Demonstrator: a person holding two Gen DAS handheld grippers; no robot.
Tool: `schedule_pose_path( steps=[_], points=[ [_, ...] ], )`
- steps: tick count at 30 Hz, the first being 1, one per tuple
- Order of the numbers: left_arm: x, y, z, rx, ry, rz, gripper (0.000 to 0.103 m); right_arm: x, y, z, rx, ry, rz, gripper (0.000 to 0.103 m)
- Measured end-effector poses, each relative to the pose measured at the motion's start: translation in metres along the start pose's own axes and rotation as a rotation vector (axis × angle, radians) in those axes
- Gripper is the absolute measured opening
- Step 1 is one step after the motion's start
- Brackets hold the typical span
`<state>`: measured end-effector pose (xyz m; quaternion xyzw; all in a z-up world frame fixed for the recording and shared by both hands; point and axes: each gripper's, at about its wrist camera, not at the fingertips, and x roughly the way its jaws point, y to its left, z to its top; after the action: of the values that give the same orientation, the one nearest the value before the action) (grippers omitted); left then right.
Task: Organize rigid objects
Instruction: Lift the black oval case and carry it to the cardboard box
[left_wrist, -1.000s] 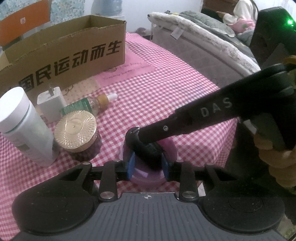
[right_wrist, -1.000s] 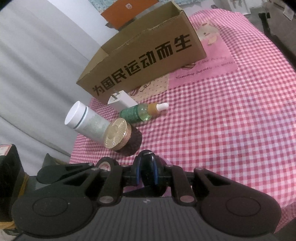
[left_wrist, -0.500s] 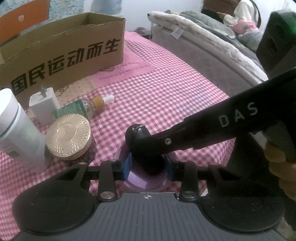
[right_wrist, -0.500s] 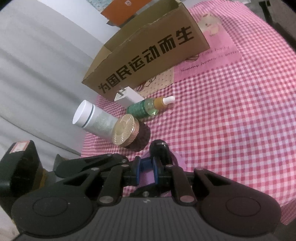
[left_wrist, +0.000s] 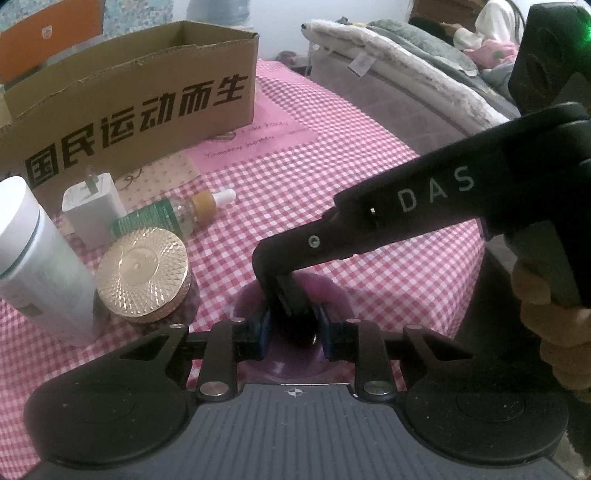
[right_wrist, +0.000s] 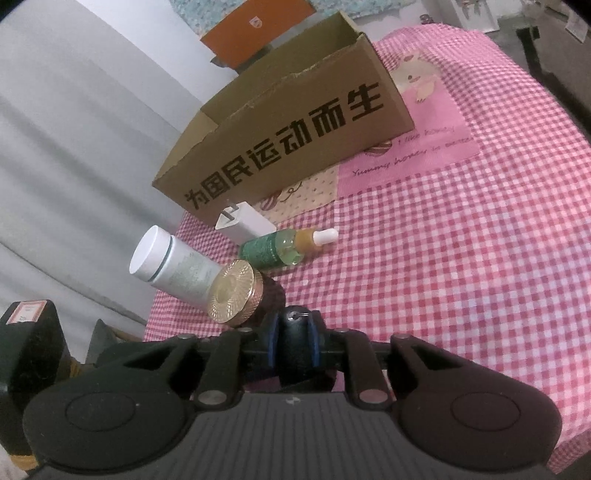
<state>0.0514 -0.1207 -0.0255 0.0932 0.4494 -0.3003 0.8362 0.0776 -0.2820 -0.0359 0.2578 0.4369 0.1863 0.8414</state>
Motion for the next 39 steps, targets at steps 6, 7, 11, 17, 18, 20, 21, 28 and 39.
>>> schedule_pose_path(
  steps=[6, 7, 11, 17, 18, 20, 21, 28, 39],
  points=[
    [0.001, 0.001, 0.001, 0.001, 0.001, 0.002, 0.024, 0.0, -0.005, 0.001, 0.005, -0.006, 0.0, 0.033],
    [0.001, 0.001, 0.001, 0.001, 0.001, 0.003, 0.024, 0.002, -0.006, 0.001, 0.002, -0.001, 0.003, 0.035],
    [0.001, 0.002, 0.001, 0.002, -0.007, 0.007, 0.021, 0.006, -0.003, 0.0, -0.03, -0.004, -0.001, 0.036],
    [-0.003, 0.005, 0.002, 0.0, -0.032, 0.021, 0.016, 0.005, -0.003, -0.001, -0.04, -0.021, 0.007, 0.031],
    [-0.004, 0.005, 0.002, -0.001, -0.038, 0.02, 0.016, 0.003, -0.002, -0.001, -0.044, -0.026, 0.008, 0.031],
    [-0.007, 0.005, 0.002, 0.001, -0.053, 0.019, 0.016, 0.001, 0.002, -0.001, -0.059, -0.039, 0.002, 0.031],
    [-0.009, 0.003, 0.002, 0.005, -0.061, 0.022, 0.016, -0.001, 0.004, -0.001, -0.065, -0.047, 0.0, 0.031],
    [-0.03, 0.0, 0.005, 0.017, -0.125, 0.034, 0.016, -0.018, 0.022, 0.003, -0.095, -0.086, 0.004, 0.031],
    [-0.103, 0.03, 0.055, 0.002, -0.319, 0.14, 0.016, -0.043, 0.102, 0.063, -0.303, -0.198, 0.084, 0.031]
  ],
)
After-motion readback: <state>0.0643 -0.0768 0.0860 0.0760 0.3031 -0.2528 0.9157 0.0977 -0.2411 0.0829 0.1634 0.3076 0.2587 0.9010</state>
